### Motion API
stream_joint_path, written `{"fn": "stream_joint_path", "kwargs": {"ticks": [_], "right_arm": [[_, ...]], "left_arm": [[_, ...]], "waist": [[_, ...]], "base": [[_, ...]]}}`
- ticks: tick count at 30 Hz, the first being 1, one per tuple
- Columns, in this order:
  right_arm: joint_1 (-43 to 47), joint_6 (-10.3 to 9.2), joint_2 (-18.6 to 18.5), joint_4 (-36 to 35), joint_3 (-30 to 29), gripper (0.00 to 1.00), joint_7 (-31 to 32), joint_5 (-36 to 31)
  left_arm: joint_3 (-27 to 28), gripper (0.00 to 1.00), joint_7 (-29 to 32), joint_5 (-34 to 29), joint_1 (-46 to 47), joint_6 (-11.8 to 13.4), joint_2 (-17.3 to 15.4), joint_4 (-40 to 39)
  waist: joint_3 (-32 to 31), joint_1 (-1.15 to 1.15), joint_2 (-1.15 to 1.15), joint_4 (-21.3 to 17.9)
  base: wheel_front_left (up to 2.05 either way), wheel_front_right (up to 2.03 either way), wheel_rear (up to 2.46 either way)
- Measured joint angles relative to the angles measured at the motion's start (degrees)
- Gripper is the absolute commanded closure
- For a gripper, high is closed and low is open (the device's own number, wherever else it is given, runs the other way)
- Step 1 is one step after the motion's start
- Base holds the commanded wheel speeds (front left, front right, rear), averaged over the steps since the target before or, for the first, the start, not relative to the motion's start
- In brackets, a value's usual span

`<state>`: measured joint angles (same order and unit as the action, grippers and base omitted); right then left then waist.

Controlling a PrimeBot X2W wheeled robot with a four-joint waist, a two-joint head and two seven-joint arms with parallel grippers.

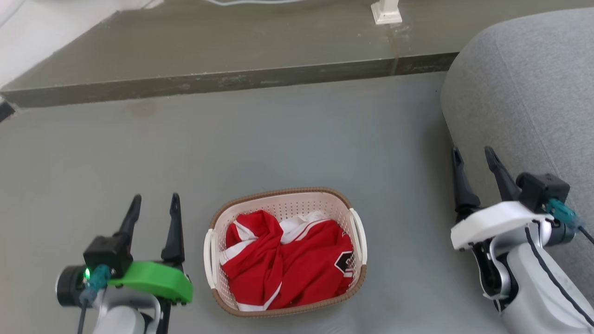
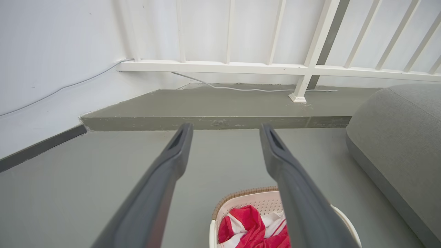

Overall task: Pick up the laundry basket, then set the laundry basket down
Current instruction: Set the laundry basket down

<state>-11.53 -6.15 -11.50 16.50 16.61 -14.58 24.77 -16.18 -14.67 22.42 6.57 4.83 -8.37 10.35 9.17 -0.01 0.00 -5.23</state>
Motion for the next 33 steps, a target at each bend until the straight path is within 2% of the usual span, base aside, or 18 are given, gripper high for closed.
{"fn": "stream_joint_path", "kwargs": {"ticks": [12, 33], "right_arm": [[5.35, -0.10, 0.23, -3.96, -0.52, 0.00, 0.00, -1.76], [9.08, -0.51, -0.18, -5.58, 0.46, 0.00, 0.00, -4.02]], "left_arm": [[-0.65, 0.00, 0.00, -2.44, -4.65, 0.44, 0.34, -2.41], [-0.11, 0.00, 0.00, -2.64, -8.00, 0.82, 0.83, -4.30]], "waist": [[-2.95, 0.00, 0.00, 0.75], [-4.46, 0.00, 0.00, 1.34]], "base": [[0.00, 0.00, 0.00], [0.00, 0.00, 0.00]]}}
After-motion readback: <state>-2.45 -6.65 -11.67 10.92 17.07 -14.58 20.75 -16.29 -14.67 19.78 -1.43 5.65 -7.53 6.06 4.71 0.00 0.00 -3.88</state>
